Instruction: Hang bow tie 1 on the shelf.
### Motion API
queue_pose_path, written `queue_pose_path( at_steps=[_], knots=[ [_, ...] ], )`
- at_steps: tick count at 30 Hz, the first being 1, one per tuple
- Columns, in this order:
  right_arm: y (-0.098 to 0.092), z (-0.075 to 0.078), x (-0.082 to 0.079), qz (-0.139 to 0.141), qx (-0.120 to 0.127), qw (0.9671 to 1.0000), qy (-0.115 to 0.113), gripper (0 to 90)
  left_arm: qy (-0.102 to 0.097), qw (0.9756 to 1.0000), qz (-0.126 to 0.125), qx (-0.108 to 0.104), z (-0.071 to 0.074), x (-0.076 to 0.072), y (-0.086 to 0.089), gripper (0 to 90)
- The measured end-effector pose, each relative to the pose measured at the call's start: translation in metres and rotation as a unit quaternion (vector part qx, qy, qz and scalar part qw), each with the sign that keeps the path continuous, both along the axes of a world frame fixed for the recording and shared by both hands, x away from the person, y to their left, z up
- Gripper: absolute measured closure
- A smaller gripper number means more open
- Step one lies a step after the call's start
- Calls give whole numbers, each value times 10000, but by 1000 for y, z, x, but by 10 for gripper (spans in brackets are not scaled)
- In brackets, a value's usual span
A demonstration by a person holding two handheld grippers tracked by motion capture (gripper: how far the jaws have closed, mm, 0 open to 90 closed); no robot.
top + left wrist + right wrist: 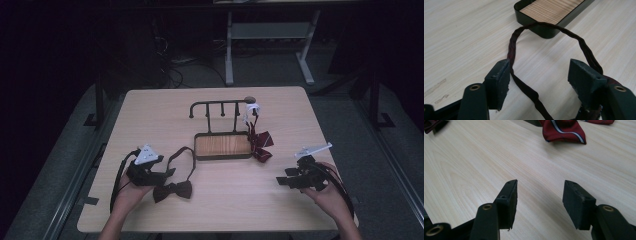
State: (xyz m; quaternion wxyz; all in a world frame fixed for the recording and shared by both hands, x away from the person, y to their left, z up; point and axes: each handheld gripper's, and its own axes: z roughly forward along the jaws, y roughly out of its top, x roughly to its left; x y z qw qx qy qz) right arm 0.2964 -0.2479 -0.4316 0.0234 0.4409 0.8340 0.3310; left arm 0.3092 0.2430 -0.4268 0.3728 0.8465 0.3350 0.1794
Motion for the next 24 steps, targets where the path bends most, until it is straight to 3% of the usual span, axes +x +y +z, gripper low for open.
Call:
queue_pose_path(
  at_steps=[6,13,18,24],
  knots=[
    [0,-5,-2,-14,4,10000,-24,454,224,9996,145,64,3,16,0,366],
    [-4,-6,-4,-110,30,9999,-61,450,446,9986,124,247,13,38,-4,415],
    [-6,-8,-5,-126,-6,9999,-88,450,768,9962,155,387,13,57,-12,493],
    [-7,-10,-5,-133,44,9998,-105,444,1109,9912,62,725,7,75,-22,554]
  ],
)
